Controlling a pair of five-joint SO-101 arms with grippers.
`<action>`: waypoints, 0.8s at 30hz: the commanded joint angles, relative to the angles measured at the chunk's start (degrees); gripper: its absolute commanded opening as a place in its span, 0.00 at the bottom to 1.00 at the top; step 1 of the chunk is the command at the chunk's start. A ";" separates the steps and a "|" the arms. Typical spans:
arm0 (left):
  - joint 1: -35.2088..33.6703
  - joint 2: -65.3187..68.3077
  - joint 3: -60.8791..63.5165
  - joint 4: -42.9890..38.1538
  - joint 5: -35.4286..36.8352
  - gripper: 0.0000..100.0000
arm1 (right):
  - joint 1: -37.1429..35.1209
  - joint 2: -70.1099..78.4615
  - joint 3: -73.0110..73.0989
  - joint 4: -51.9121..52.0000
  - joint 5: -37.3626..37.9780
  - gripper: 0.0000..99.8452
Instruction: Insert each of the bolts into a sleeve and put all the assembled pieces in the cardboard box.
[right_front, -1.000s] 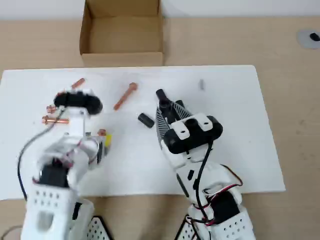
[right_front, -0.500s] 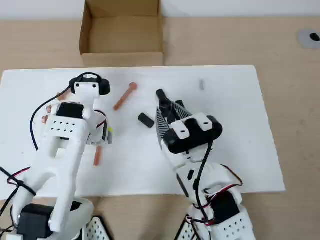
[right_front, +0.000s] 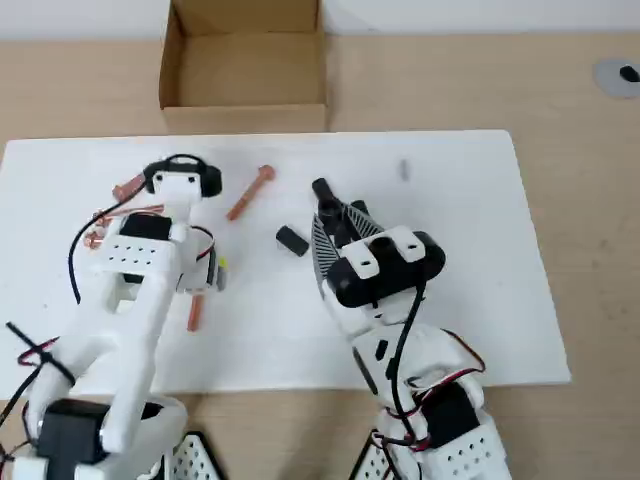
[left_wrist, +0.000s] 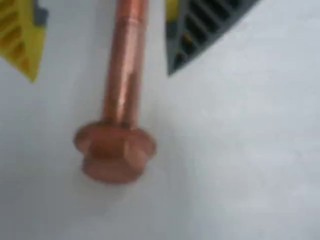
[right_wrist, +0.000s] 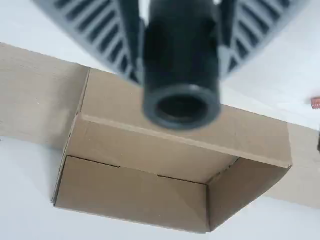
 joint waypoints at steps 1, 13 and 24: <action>-0.79 3.03 0.18 -3.25 -0.62 0.18 | 0.22 -6.55 -3.21 0.00 0.18 0.01; -0.97 12.79 -2.02 -10.46 -0.53 0.13 | 0.22 -6.55 -3.74 3.25 0.18 0.01; -0.97 12.97 -2.11 -10.90 -0.62 0.01 | 0.31 -6.55 -4.53 3.25 0.18 0.01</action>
